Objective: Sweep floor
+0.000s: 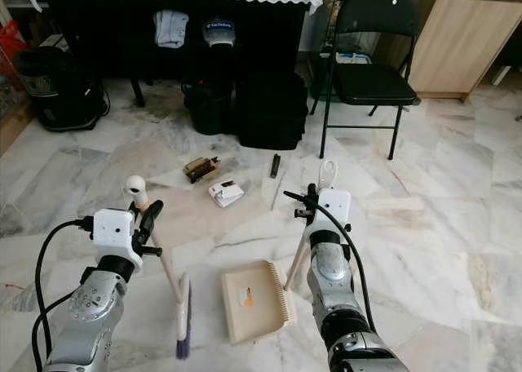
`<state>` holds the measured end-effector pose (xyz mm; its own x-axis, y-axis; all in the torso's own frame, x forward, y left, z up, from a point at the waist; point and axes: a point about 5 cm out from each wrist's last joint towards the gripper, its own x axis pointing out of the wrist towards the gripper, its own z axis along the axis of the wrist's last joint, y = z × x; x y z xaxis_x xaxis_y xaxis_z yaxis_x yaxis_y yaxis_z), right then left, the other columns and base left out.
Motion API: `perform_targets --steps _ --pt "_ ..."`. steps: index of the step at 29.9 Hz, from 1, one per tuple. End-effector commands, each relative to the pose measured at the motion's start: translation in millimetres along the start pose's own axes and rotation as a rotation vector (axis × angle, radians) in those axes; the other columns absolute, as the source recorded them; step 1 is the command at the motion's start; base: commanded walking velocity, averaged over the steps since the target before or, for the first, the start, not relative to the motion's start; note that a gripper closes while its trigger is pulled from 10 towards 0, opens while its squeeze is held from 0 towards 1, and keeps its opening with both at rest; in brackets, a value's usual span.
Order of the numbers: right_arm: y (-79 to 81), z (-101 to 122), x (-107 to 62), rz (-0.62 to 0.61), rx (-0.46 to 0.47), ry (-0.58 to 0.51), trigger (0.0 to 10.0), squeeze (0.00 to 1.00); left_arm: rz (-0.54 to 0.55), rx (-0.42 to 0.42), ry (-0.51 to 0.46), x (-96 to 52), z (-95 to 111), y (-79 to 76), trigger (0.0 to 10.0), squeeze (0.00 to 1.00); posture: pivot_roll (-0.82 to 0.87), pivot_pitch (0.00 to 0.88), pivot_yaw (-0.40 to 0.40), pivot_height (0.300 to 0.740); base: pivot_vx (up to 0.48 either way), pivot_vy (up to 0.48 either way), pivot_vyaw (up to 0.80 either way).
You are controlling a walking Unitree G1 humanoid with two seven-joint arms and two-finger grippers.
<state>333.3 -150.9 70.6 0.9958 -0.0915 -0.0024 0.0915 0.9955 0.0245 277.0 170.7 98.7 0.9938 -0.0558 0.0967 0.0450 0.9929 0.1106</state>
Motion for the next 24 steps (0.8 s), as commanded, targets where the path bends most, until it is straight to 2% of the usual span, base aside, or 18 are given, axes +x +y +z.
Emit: perform_targets --steps 1,24 --pt "-1.2 6.0 2.0 -0.006 0.006 -0.034 10.0 0.0 0.005 0.007 -0.042 1.2 7.7 0.4 10.0 0.0 0.13 0.086 -0.042 0.74 0.281 0.0 0.0" --pt "-0.4 5.6 2.1 -0.002 0.004 -0.029 10.0 0.0 0.01 0.006 -0.046 2.1 8.7 0.9 10.0 0.0 0.13 0.09 -0.043 0.74 0.286 0.0 0.0"
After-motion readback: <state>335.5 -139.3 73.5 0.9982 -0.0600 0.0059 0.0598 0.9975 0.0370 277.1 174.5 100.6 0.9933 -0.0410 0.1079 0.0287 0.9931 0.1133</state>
